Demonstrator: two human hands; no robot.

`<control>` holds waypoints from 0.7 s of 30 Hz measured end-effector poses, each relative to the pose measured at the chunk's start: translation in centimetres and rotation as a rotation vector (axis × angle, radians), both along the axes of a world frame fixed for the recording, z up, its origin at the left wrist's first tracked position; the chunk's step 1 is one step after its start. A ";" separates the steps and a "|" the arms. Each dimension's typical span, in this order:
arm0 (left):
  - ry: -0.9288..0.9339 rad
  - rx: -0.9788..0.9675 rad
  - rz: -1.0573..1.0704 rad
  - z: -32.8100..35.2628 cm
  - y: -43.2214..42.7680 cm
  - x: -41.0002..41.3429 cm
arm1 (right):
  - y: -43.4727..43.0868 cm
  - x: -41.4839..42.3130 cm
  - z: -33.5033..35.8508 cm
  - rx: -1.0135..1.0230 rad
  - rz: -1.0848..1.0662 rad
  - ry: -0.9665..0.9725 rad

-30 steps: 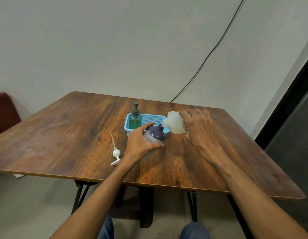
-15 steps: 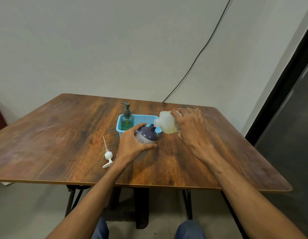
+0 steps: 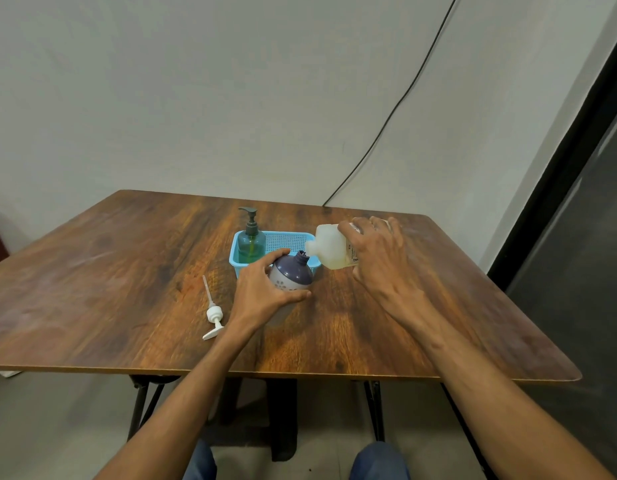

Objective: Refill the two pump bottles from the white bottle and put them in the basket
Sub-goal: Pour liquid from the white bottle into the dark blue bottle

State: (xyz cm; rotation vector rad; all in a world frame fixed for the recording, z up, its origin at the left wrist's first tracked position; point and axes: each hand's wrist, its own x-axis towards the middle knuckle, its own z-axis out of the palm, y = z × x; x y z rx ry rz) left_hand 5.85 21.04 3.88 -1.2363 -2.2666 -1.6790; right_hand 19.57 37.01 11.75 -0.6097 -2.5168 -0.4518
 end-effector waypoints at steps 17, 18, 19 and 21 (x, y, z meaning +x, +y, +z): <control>0.004 0.002 -0.012 -0.1 0.0 0.2 | 0.1 0.1 -0.1 -0.004 0.000 -0.007; 0.003 0.001 -0.012 0.0 0.0 0.2 | 0.2 0.0 -0.1 -0.002 0.004 -0.003; 0.003 -0.002 -0.010 0.0 0.0 0.2 | 0.2 0.0 -0.1 0.001 0.006 0.001; 0.004 -0.005 -0.007 0.0 0.0 0.1 | 0.2 0.0 -0.1 0.008 0.008 0.003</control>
